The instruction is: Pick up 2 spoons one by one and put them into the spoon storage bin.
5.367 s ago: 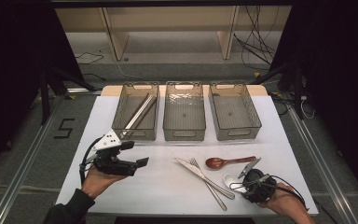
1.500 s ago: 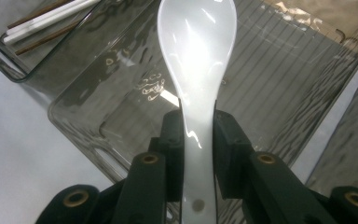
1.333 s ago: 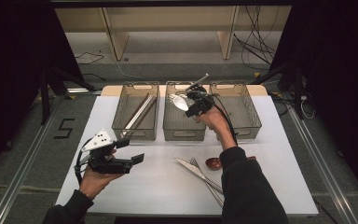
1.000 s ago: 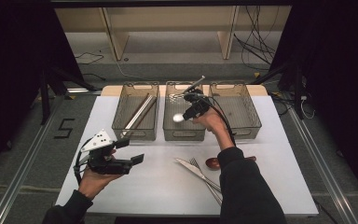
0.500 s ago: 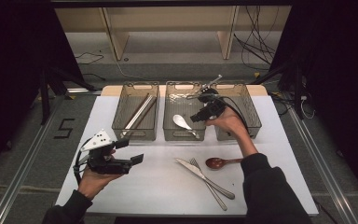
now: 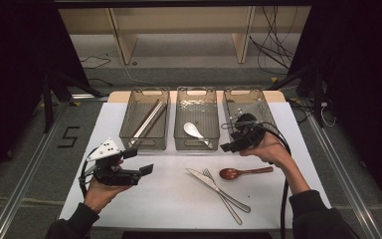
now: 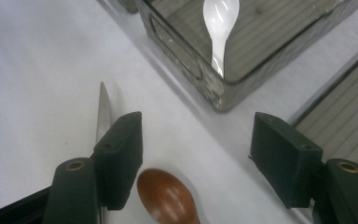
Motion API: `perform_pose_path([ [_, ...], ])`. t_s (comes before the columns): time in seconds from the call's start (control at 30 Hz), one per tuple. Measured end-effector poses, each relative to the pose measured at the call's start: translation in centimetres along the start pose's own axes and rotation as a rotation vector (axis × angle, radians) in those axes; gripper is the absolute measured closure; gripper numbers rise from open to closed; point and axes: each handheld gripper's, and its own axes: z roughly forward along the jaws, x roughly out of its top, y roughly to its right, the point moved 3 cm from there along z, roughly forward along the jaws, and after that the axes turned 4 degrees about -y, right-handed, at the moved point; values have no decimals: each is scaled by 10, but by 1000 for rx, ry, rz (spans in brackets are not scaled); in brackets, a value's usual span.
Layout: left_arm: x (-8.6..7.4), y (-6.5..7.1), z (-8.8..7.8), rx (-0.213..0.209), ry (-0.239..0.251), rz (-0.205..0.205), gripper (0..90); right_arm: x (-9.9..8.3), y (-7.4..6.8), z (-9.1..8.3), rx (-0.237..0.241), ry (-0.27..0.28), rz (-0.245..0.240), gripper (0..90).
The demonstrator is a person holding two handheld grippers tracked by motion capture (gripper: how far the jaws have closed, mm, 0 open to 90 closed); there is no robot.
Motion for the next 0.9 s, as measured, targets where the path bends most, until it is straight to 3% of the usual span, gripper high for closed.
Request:
perform_pose_path([
  [0.17,0,0,1,-1,-5,0,149,-16,2,1,2,8,7,345],
  [0.47,0,1,0,-3,0,2,149,-38,-1,9,-6,-71,-30,344],
  [0.7,0,0,0,-2,1,0,149,-45,0,13,-18,-124,-53,343],
  [0.9,0,1,-2,-8,6,5,148,-56,5,21,-14,-181,-51,320],
])
